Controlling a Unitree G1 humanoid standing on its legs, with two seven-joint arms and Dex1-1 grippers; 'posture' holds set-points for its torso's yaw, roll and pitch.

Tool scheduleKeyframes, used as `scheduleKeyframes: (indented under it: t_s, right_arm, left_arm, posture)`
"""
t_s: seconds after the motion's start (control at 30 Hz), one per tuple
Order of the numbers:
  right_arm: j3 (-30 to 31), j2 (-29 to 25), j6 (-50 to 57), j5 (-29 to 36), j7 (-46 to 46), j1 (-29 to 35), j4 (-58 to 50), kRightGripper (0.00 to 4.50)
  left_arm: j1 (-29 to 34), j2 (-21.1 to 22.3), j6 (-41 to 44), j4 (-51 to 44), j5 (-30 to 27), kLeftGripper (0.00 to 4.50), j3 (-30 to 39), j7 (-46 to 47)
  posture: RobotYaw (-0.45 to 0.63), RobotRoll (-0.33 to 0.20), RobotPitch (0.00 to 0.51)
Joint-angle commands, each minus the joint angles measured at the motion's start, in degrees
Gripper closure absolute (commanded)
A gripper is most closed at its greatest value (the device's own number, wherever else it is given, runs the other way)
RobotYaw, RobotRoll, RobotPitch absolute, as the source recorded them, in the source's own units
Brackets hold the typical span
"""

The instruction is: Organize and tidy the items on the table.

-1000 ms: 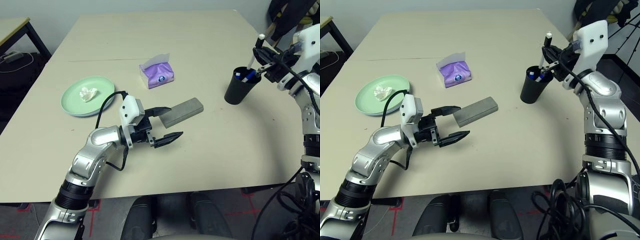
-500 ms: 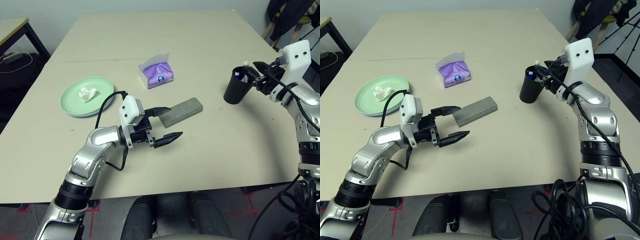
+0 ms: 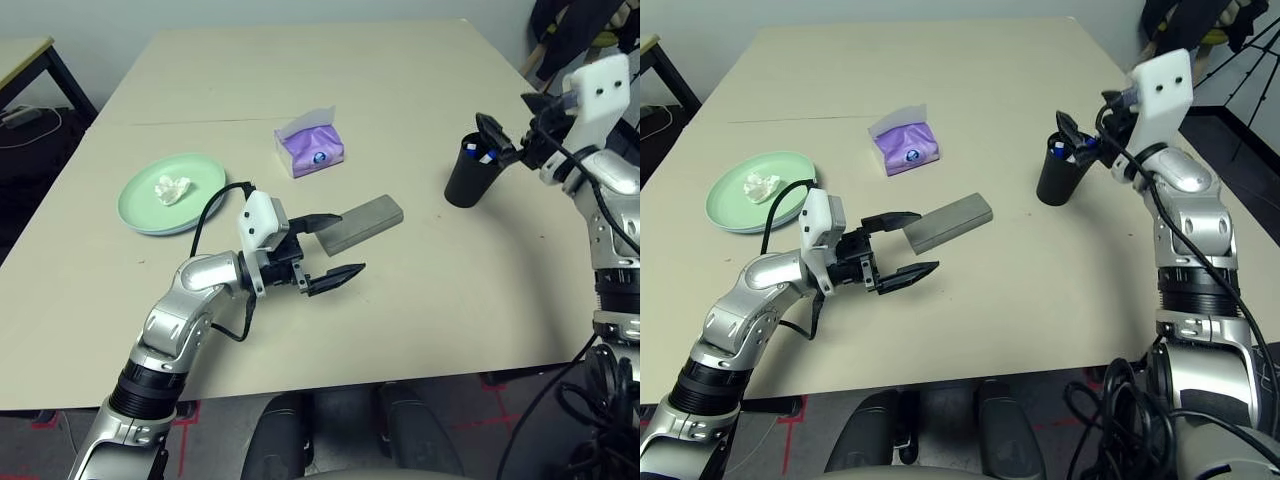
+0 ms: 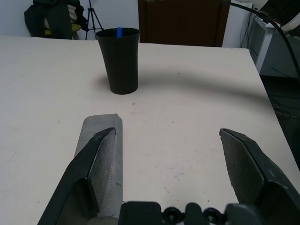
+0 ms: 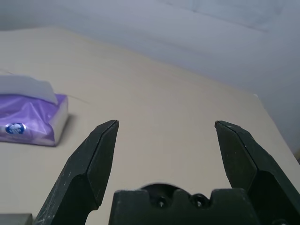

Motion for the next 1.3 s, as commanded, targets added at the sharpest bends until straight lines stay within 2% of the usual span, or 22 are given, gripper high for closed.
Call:
scheduleKeyframes:
  t_s: [0.03,0.23,0.37,0.53,0.87,1.03,1.3]
  right_arm:
    - [2.1,1.7,-0.3,1.2,1.1,-0.9,-4.2,0.01]
    - [3.7,5.0,0.3,1.0,-0.9,-1.3,-6.7,0.01]
    - [1.1,7.7,2.0,1.9,-5.7,-1.5,-5.9,0.01]
    - [-1.4,9.1,3.1,3.1,-9.4,0.2,-4.2,0.01]
    - [-6.5,9.5,-4.4,2.1,-14.7,5.3,2.8,0.01]
    - [-8.8,9.2,-6.5,2.3,-17.3,7.0,4.8,0.01]
    - [-13.6,8.4,-9.7,2.8,-21.0,13.8,2.0,0.01]
  left_arm:
    - [-1.4,-0.7,-1.4,1.8,1.3,0.0,0.6,0.9]
    - [-5.1,-3.9,-4.4,6.1,3.1,0.0,4.4,7.6]
    - [-8.6,-8.2,-7.6,9.7,6.1,0.0,10.2,19.2]
    - [-10.2,-11.9,-6.5,8.6,5.9,0.0,17.8,31.5]
    - [-4.8,-12.3,-6.2,4.4,8.3,0.0,24.0,43.1]
    - [-1.4,-12.1,-5.9,2.1,8.4,0.0,24.7,44.7]
    - [4.0,-11.3,-7.6,2.7,10.3,0.0,27.9,47.0]
  posture:
    - [-0.03,0.0,0.085]
    - [-0.02,0.0,0.081]
    - [-0.01,0.0,0.078]
    - [0.0,0.0,0.072]
    - [0.02,0.0,0.073]
    - [0.02,0.0,0.077]
    - [0.02,0.0,0.079]
